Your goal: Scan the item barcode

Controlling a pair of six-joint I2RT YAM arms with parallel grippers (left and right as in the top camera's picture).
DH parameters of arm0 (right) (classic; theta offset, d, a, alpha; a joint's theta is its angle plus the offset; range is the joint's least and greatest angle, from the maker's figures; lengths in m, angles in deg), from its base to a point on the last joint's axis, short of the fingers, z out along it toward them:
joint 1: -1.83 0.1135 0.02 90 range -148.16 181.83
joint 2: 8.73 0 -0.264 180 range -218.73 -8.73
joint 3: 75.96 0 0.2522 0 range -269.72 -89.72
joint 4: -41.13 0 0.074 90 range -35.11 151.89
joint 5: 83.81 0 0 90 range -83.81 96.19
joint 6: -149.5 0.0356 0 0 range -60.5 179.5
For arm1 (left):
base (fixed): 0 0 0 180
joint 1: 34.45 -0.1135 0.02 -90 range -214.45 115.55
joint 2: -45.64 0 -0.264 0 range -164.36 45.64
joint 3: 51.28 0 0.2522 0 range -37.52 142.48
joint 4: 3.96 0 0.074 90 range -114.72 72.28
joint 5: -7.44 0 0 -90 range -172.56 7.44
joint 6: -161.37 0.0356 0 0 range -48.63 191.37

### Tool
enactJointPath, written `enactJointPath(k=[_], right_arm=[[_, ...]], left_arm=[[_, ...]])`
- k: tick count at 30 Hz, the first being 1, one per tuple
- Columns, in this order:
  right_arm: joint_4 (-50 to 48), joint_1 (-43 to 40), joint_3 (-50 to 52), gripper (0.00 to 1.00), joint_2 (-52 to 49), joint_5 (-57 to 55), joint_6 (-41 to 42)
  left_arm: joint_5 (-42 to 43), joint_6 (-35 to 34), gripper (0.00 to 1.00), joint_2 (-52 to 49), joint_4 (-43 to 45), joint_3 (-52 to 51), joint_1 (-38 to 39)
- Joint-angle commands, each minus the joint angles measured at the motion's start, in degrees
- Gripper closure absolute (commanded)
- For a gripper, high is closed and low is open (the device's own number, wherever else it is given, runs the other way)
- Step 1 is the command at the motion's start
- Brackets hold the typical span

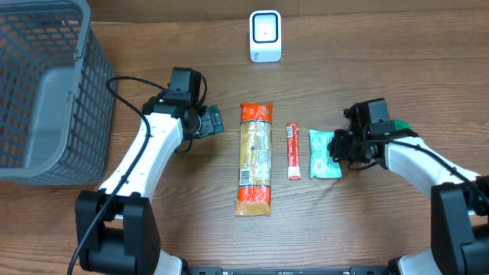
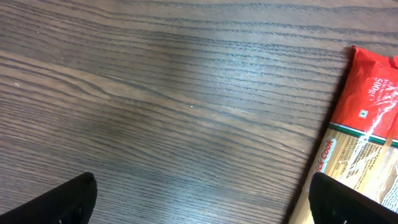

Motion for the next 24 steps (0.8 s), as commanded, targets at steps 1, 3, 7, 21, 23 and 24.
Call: enactJointPath(k=[1,3,7,21,23,24], right_arm=[[0.9,0.2,1.2,0.96,5.6,4.3,-0.4],[1.9,0.2,1.2,0.97,8.9,5.3,-0.4],[4.5,0.2,1.2,0.97,15.9,6.7,-0.2],[7.1,0.3,1.2,0.96,24.1,13.7,0.3],[7.1,0.3,1.2,0.96,24.1,13.6,0.3],[7.1,0.3,1.2,0.96,24.1,13.4,0.3]], left_arm=[[0.1,-0.2,0.00,0.7,0.0,0.5,0.1],[0.1,-0.2,0.00,0.7,0.0,0.5,0.1],[0.1,-0.2,0.00,0.7,0.0,0.5,0.1],[0.1,-0.2,0.00,0.7,0.1,0.5,0.1],[0.1,-0.2,0.00,0.7,0.0,0.5,0.1],[0.1,-0.2,0.00,0.7,0.0,0.5,0.1]])
